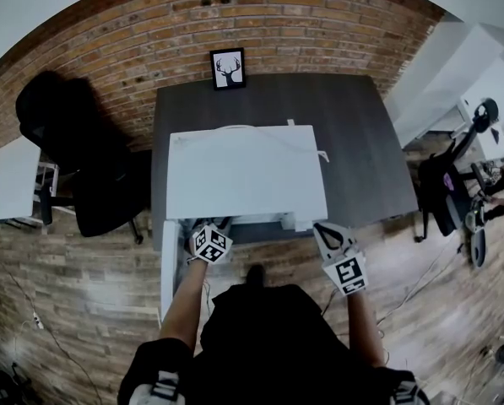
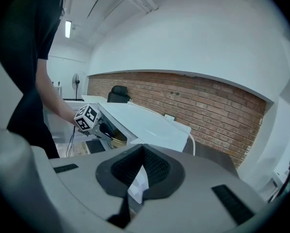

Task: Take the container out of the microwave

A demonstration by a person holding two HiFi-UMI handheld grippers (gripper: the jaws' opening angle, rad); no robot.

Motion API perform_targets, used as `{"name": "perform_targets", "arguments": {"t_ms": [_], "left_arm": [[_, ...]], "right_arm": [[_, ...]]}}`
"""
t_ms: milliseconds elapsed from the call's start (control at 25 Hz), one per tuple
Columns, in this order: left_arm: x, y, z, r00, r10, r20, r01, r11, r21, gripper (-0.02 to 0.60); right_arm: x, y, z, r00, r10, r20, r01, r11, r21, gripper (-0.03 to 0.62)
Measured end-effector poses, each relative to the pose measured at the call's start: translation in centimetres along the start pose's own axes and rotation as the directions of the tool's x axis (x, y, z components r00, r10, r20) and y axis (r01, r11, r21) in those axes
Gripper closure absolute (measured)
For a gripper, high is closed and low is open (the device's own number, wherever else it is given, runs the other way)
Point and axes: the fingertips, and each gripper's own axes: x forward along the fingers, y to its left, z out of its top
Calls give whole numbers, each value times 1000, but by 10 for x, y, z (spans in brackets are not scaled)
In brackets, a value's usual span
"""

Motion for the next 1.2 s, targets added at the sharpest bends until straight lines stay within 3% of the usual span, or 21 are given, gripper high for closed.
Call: {"name": "perform_targets", "arguments": {"t_ms": [360,1200], "left_arm": [[5,-3,0,999,-11,-30,14,997,76,537],[-18,-24,0,999,-39,-7,39,998,56,561]], "right_arm": [[-1,0,-3,1000,-2,-5,2,1000,-1,594],[-17,14,-4,1000,8,13,-8,1000,-3,594]]}}
